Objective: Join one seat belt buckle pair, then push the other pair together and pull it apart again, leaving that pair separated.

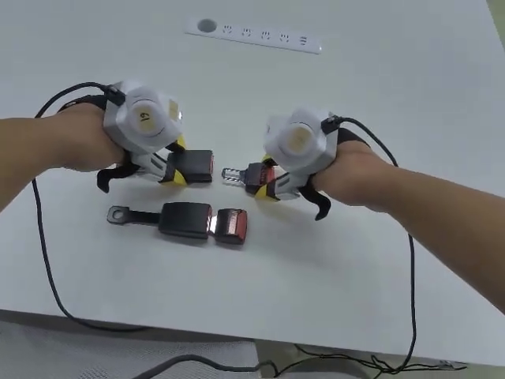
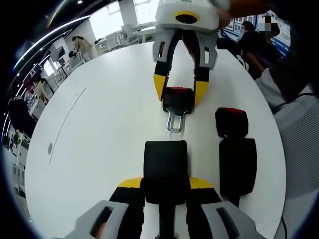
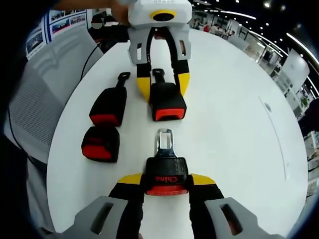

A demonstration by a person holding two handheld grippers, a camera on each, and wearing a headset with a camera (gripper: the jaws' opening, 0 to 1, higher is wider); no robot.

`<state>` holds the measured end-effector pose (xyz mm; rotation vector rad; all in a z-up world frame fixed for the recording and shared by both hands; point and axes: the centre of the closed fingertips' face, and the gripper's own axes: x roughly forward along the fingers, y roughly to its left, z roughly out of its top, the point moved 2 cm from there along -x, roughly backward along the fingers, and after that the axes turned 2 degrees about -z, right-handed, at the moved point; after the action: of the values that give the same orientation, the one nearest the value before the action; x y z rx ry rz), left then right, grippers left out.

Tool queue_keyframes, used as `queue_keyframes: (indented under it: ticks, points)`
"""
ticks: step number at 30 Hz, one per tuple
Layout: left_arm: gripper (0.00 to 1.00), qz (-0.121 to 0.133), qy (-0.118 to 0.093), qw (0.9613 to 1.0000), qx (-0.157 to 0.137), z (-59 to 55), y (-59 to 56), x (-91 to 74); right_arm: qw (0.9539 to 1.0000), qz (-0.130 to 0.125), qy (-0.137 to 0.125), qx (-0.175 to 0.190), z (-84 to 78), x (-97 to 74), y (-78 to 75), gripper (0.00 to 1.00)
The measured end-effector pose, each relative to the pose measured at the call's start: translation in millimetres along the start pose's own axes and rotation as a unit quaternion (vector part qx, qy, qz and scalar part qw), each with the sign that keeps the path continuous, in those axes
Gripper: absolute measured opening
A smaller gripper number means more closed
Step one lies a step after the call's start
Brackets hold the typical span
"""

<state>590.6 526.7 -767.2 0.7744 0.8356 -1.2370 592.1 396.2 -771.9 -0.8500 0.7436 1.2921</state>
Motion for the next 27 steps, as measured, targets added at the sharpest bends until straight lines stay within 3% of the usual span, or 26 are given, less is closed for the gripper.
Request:
queue_keyframes:
  ticks: [10, 20, 23, 27]
  points:
    - [0.32, -0.003, 0.002, 1.0, 0.001, 1.5, -0.2, -1.2, 0.9999, -0.001, 0.013, 0.01, -30.0, -11.0, -7.0, 0.32]
    - [0.33, -0.004, 0.003, 1.0, -0.003, 2.2, 0.5, -1.9, 0.9994, 0.002, 0.018, 0.028, -37.8, -16.3, -9.5, 0.33]
    - [0.33, -0.005, 0.005, 0.9999, -0.007, 1.5, 2.6, -1.2, 0.9994, -0.019, 0.023, 0.018, -35.6, -20.8, -14.5, 0.39]
    - [0.34, -0.001, 0.001, 0.9999, -0.014, -0.1, 4.7, -0.9, 0.9993, -0.019, 0.024, 0.02, -35.8, -19.5, -13.1, 0.41]
